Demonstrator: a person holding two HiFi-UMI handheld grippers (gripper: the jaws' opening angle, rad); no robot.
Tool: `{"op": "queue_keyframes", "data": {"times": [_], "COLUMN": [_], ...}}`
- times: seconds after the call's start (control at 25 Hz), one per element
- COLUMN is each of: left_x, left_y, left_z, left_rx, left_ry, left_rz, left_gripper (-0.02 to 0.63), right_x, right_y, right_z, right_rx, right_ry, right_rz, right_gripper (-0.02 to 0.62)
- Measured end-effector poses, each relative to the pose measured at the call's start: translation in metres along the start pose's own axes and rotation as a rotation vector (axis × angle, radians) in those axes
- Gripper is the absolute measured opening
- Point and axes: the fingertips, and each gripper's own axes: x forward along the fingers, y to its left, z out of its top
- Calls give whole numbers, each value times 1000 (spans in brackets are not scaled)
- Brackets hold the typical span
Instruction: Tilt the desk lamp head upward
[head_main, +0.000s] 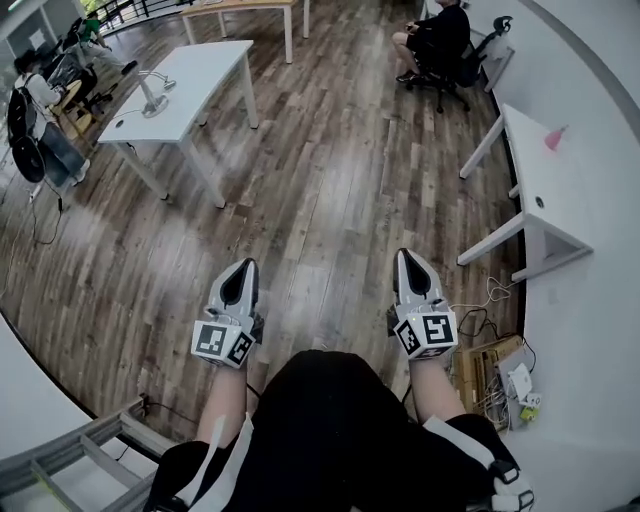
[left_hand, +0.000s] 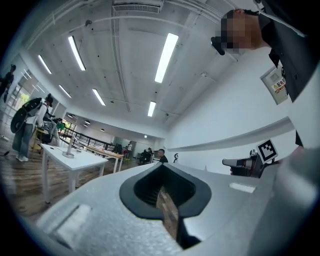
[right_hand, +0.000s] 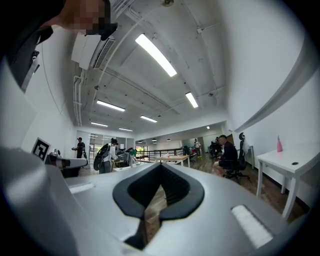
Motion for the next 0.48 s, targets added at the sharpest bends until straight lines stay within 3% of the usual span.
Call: {"op": "queue_keyframes", "data": {"times": [0.48], "left_x": [-53], "left_y": [97], "left_z": [4], "left_rx": [-4], "left_ry": [-21], "left_rz": [211], "left_gripper": [-2], "right_x": [93], "right_y": [84], "right_z": [-8], "right_rx": [2], "right_ry": [16], "right_rz": [191], "right_gripper": [2]}}
